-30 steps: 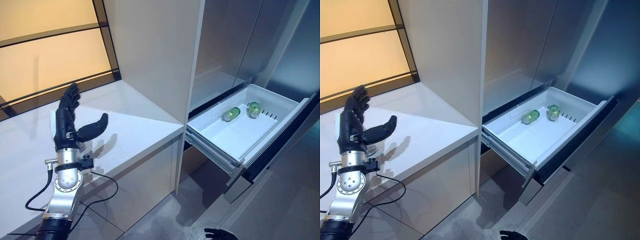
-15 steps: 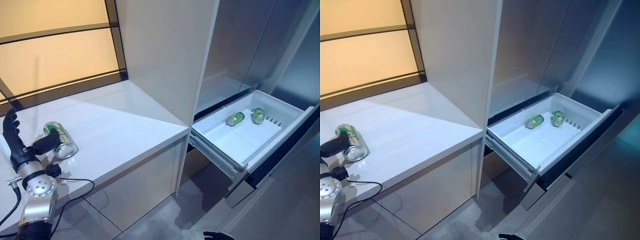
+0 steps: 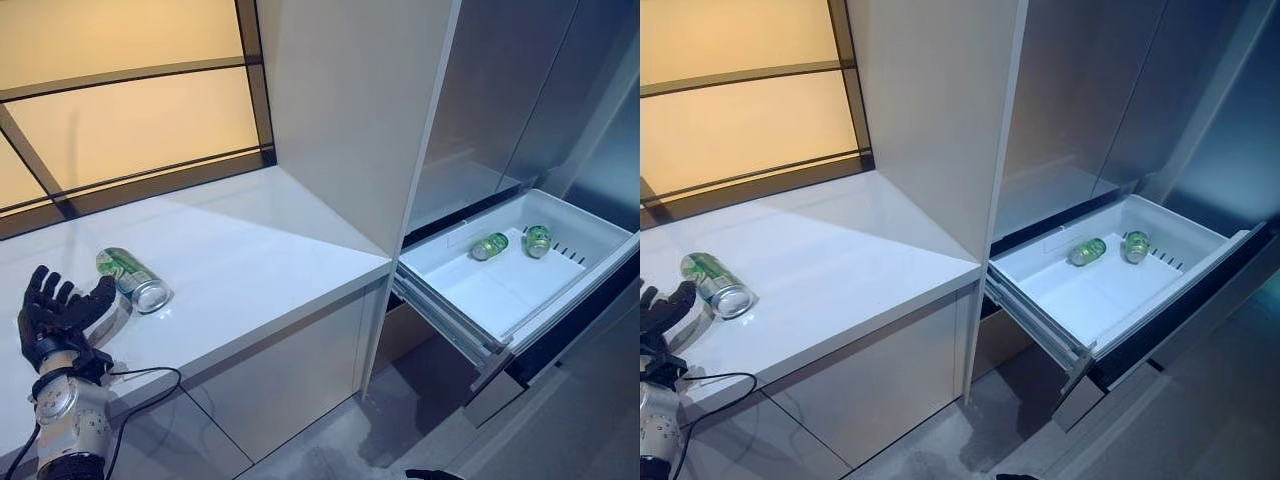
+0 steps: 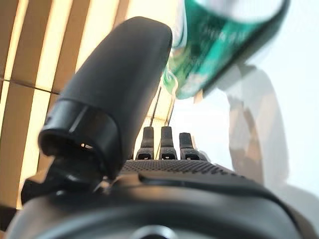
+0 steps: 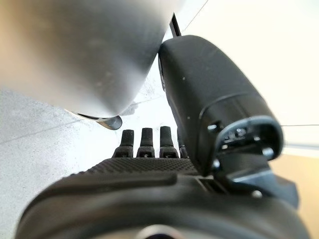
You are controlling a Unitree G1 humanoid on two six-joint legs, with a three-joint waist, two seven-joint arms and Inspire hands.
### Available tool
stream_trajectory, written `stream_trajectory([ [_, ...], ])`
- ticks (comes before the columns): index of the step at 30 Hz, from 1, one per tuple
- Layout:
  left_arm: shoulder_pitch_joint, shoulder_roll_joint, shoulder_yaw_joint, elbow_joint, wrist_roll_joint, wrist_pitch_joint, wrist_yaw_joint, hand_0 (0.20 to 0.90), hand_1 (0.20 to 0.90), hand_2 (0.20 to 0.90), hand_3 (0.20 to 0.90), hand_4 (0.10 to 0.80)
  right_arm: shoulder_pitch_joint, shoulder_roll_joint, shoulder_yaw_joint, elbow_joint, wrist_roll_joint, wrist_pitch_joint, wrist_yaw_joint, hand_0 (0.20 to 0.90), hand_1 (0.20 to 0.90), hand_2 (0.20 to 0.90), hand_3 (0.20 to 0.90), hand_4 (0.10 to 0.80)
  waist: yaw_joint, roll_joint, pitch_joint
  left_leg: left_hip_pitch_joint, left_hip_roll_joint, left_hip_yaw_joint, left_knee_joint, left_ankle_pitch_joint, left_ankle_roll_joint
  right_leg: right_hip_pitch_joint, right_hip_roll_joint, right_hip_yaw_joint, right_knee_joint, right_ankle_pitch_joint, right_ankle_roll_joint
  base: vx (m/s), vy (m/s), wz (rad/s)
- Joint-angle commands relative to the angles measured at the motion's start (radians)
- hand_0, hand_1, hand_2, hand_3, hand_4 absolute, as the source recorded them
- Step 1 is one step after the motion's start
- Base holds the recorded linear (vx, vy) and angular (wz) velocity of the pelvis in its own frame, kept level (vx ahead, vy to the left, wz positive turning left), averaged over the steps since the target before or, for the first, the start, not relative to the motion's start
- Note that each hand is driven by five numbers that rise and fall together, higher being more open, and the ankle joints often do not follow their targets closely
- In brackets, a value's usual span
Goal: Put drinks into fridge and close the fridge
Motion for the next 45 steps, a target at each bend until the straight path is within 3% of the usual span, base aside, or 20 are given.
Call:
stream_trajectory([
  [1, -0.082, -0.009, -0.021, 0.018, -0.044, -0.073, -0.089, 0.900, 0.900, 0.900, 0.900, 0.800, -0.042, -0.042, 0.033, 0.001, -0.035, 0.006, 0.028, 0.900, 0.900, 0.900, 0.900, 0.800, -0.025, 0.012, 0.025, 0.013, -0.034, 0.053, 0.006, -0.074, 0.006, -0.019, 0.001, -0.027, 0.102, -0.102, 0.047, 0.000, 0.000, 0.00],
  [8, -0.105, 0.014, -0.032, 0.031, -0.006, -0.109, -0.120, 0.900, 0.900, 0.900, 0.900, 0.800, -0.042, -0.047, 0.025, 0.013, -0.040, 0.003, 0.035, 0.900, 0.900, 0.900, 0.900, 0.800, -0.032, 0.016, 0.027, 0.017, -0.034, 0.061, 0.008, -0.078, 0.008, -0.015, 0.000, -0.025, 0.101, -0.103, 0.046, 0.000, 0.000, 0.00],
  [12, -0.103, 0.034, -0.040, 0.011, 0.145, -0.119, -0.055, 0.900, 0.900, 0.900, 0.900, 0.800, -0.039, -0.045, 0.023, 0.012, -0.037, 0.002, 0.033, 0.900, 0.900, 0.900, 0.900, 0.800, -0.033, 0.017, 0.026, 0.019, -0.033, 0.065, 0.009, -0.079, 0.007, -0.014, 0.001, -0.024, 0.101, -0.103, 0.047, 0.000, 0.000, 0.00],
  [18, -0.105, 0.087, -0.065, -0.047, 0.279, -0.065, -0.026, 0.900, 0.900, 0.900, 0.900, 0.800, -0.033, -0.048, 0.024, 0.005, -0.035, 0.005, 0.035, 0.900, 0.900, 0.900, 0.900, 0.800, -0.036, 0.019, 0.026, 0.020, -0.032, 0.069, 0.009, -0.079, 0.008, -0.013, 0.003, -0.017, 0.097, -0.100, 0.048, 0.000, 0.000, 0.00],
  [24, -0.123, 0.108, -0.078, -0.131, 0.229, -0.031, -0.094, 0.900, 0.900, 0.900, 0.900, 0.800, -0.031, -0.047, 0.026, 0.000, -0.026, 0.005, 0.039, 0.900, 0.900, 0.900, 0.900, 0.800, -0.038, 0.021, 0.027, 0.023, -0.031, 0.069, 0.008, -0.080, 0.008, -0.012, 0.004, -0.014, 0.096, -0.098, 0.049, 0.000, 0.000, 0.00],
  [30, -0.129, 0.154, -0.107, -0.183, 0.488, -0.022, -0.034, 0.900, 0.900, 0.900, 0.900, 0.800, -0.032, -0.048, 0.031, 0.000, -0.020, 0.006, 0.036, 0.900, 0.900, 0.900, 0.900, 0.800, -0.039, 0.025, 0.029, 0.025, -0.030, 0.070, 0.009, -0.079, 0.008, -0.012, 0.005, -0.010, 0.097, -0.096, 0.050, 0.000, 0.000, 0.00],
  [33, -0.152, 0.267, -0.131, -0.195, 0.723, 0.034, 0.020, 0.900, 0.900, 0.900, 0.900, 0.800, -0.032, -0.052, 0.040, -0.002, -0.009, 0.006, 0.033, 0.900, 0.900, 0.900, 0.900, 0.800, -0.042, 0.029, 0.028, 0.025, -0.031, 0.073, 0.009, -0.080, 0.009, -0.012, 0.004, -0.008, 0.096, -0.094, 0.053, 0.000, 0.000, 0.00],
  [41, -0.191, 0.455, -0.136, -0.188, 0.917, 0.105, -0.002, 0.900, 0.900, 0.900, 0.900, 0.800, -0.028, -0.060, 0.050, -0.009, 0.011, 0.011, 0.032, 0.900, 0.900, 0.900, 0.900, 0.800, -0.047, 0.040, 0.032, 0.027, -0.029, 0.079, 0.009, -0.082, 0.009, -0.012, 0.004, -0.005, 0.093, -0.088, 0.059, 0.002, -0.004, -0.01],
  [45, -0.197, 0.498, -0.142, -0.178, 0.969, 0.126, -0.017, 0.900, 0.900, 0.900, 0.900, 0.800, -0.027, -0.063, 0.053, -0.011, 0.015, 0.012, 0.031, 0.900, 0.900, 0.900, 0.900, 0.800, -0.049, 0.044, 0.032, 0.027, -0.030, 0.079, 0.008, -0.082, 0.010, -0.013, 0.003, -0.003, 0.091, -0.086, 0.062, 0.000, 0.000, 0.00],
])
